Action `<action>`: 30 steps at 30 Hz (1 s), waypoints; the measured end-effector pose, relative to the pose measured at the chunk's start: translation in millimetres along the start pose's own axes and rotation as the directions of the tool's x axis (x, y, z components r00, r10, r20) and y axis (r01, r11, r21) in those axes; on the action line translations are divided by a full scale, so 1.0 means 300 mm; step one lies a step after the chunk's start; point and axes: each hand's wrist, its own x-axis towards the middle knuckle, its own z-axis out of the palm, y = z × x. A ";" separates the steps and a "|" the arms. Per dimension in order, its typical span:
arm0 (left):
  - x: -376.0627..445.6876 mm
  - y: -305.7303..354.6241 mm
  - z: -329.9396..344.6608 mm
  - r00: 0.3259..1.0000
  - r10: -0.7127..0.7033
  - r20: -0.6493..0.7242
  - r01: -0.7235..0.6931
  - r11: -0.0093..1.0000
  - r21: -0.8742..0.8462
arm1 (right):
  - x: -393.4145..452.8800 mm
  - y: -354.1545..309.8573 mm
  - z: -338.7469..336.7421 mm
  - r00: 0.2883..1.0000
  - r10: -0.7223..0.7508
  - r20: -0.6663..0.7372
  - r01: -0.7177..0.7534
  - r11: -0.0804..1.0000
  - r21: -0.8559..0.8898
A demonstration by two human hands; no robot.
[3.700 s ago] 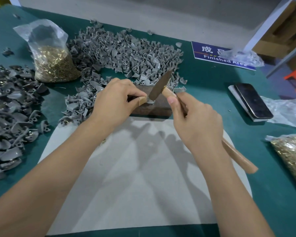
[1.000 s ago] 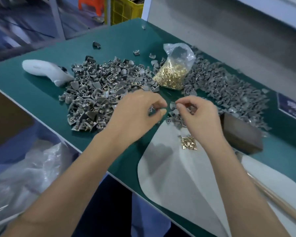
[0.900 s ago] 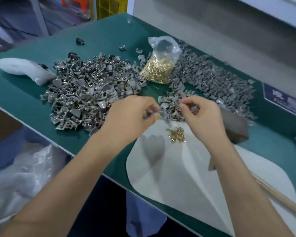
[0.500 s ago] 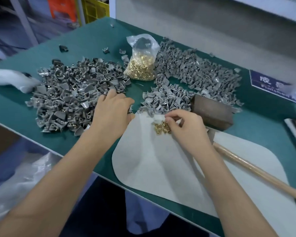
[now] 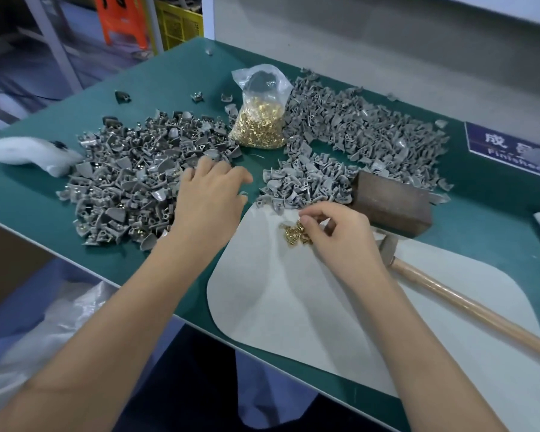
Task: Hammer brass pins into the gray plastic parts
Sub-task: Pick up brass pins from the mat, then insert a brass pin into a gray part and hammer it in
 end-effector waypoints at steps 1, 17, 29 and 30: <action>0.005 0.012 0.000 0.999 0.048 0.019 -0.046 0.996 -0.070 | -0.001 0.000 0.000 1.000 -0.003 0.000 0.003 1.000 0.001; 0.023 0.085 0.062 0.998 -0.064 0.016 0.063 0.997 0.035 | -0.005 0.003 -0.003 0.999 0.019 0.032 -0.018 1.000 -0.017; 0.047 0.116 0.056 0.985 0.143 0.098 -0.131 0.984 -0.118 | -0.003 0.010 0.004 1.000 0.015 0.020 -0.015 1.000 0.001; 0.049 0.123 0.059 0.984 0.143 0.105 -0.132 0.986 -0.103 | -0.004 0.010 0.005 1.000 0.015 0.021 -0.015 1.000 0.005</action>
